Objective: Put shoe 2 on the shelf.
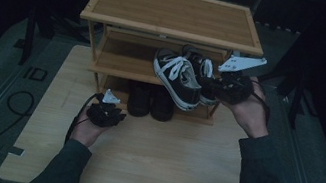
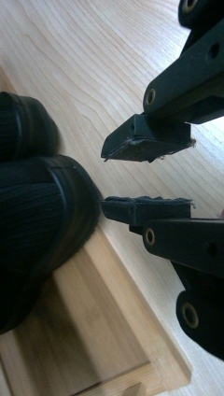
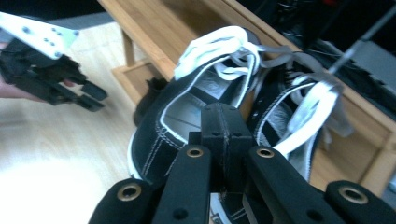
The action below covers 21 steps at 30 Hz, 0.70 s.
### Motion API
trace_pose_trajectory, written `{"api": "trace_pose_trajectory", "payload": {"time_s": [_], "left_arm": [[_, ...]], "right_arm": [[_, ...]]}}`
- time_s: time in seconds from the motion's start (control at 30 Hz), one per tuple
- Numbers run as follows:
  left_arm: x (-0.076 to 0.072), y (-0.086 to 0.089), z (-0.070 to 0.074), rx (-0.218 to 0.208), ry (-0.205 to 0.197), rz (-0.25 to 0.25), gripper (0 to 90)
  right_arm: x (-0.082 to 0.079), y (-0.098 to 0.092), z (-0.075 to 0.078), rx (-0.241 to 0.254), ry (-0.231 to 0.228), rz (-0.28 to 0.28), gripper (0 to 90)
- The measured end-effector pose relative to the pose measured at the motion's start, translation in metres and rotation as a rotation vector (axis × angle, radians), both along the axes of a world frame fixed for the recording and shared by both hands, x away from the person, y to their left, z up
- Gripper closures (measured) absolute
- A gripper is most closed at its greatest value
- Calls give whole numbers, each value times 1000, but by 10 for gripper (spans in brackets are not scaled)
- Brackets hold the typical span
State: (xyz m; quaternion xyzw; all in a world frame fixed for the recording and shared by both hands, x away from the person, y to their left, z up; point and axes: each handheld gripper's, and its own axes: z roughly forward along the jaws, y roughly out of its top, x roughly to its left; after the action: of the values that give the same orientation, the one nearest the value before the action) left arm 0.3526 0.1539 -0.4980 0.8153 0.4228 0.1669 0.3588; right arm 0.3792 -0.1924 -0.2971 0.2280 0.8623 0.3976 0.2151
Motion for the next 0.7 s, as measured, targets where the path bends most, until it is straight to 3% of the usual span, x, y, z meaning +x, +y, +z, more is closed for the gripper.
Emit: {"api": "trace_pose_trajectory", "payload": {"time_s": [0.27, 0.33, 0.7], "left_arm": [[1, -3, 17, -10, -20, -22, 715], [2, -4, 21, -18, -23, -25, 720], [3, -9, 42, -23, -38, -54, 750]], "right_arm": [[4, -8, -5, 78, 37, 82, 900], [4, -11, -5, 114, 49, 127, 900], [-3, -12, -11, 126, 52, 214, 900]]}}
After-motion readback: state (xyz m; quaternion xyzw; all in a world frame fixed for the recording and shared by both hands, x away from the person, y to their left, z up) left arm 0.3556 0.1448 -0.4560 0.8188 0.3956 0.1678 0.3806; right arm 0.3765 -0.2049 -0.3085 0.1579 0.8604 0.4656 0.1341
